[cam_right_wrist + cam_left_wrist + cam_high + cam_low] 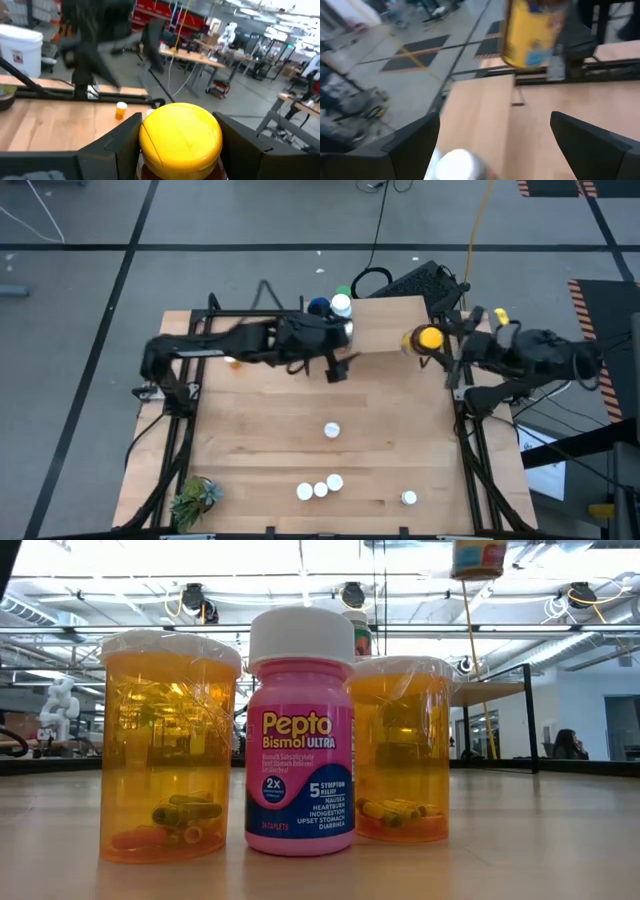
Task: Pick and place medicine bottles onto shelf by color
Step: Put the yellow bottle on the shelf
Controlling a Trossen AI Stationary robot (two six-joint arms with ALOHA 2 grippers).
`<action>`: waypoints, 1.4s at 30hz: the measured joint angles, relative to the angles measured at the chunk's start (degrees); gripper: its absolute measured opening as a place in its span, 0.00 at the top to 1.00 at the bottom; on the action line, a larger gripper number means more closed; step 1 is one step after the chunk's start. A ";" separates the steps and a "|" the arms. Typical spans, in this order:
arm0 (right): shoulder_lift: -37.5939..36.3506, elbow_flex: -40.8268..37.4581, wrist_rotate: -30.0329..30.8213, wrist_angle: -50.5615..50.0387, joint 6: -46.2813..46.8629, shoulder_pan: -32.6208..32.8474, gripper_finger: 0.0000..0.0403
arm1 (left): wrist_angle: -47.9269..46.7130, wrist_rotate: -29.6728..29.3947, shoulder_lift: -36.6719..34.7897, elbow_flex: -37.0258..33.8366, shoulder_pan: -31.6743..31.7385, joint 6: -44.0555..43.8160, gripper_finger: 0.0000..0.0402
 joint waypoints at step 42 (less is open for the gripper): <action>48.66 0.00 -89.75 41.32 5.55 -71.46 0.48 | 0.00 -1.52 -6.49 -17.68 14.51 -2.82 0.05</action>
